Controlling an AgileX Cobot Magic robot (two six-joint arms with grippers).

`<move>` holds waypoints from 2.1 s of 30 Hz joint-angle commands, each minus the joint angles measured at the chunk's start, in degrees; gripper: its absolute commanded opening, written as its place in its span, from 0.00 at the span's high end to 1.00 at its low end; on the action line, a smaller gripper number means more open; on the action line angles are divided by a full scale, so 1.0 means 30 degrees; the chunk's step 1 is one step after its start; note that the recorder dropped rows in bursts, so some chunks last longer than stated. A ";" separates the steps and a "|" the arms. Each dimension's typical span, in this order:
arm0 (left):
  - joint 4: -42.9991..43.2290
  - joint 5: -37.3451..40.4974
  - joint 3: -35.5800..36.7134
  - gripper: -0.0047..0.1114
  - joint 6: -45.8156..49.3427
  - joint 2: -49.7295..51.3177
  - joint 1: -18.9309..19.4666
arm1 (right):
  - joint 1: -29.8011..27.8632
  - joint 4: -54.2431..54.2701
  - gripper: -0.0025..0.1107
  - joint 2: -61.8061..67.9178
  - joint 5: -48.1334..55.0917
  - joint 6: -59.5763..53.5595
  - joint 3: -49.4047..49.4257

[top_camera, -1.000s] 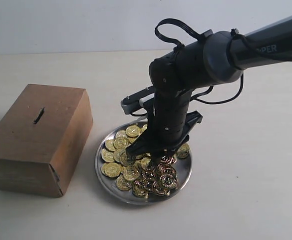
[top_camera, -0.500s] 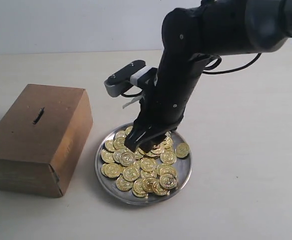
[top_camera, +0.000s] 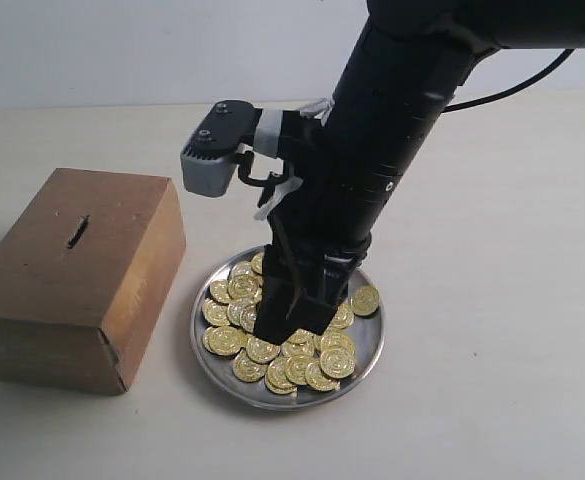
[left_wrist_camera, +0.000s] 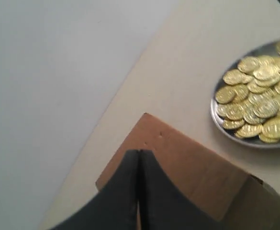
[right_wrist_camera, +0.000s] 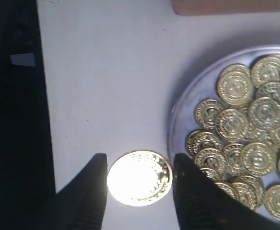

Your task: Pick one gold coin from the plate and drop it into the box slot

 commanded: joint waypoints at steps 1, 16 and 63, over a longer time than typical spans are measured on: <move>-0.0383 -0.1121 -0.0143 0.96 0.6812 0.2859 -0.3355 | 0.0026 0.1104 0.70 -0.0220 0.0823 -0.1234 -0.0034; 0.2478 -0.7444 -0.1312 0.91 0.7314 0.9291 -1.0414 | 0.0026 0.2250 0.70 -0.0340 0.1069 -0.1601 -0.0034; 0.4891 -0.6622 -0.2644 0.96 0.5852 1.0637 -1.1921 | 0.0026 0.2705 0.70 -0.0972 0.1069 -0.2150 -0.0034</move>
